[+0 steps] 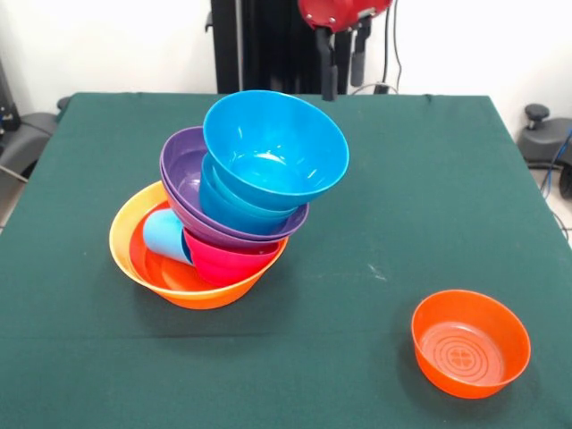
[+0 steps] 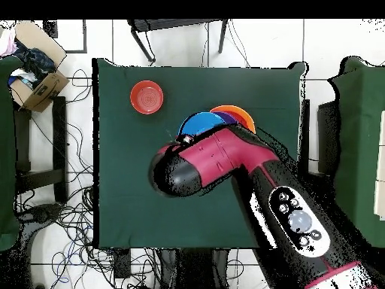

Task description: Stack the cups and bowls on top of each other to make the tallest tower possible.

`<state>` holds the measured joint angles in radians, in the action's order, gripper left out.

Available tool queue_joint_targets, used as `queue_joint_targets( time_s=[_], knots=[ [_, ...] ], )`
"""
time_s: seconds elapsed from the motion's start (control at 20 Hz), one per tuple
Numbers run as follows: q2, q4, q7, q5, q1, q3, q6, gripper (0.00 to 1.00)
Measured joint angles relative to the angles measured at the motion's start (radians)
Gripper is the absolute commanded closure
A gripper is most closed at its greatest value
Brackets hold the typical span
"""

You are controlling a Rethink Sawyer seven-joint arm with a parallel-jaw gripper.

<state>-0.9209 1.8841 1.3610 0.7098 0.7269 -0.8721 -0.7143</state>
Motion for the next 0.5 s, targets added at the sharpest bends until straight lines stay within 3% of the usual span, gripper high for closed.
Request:
queue_joint_targets(
  time_s=[0.35,0.4,0.5],
  knots=[
    [0.067,-0.151,0.096,-0.005,-0.129,0.114,0.000,0.00],
    [0.096,-0.205,0.164,-0.020,-0.170,0.152,0.001,0.00],
    [0.114,-0.236,0.212,-0.038,-0.191,0.172,0.000,0.00]
  ],
)
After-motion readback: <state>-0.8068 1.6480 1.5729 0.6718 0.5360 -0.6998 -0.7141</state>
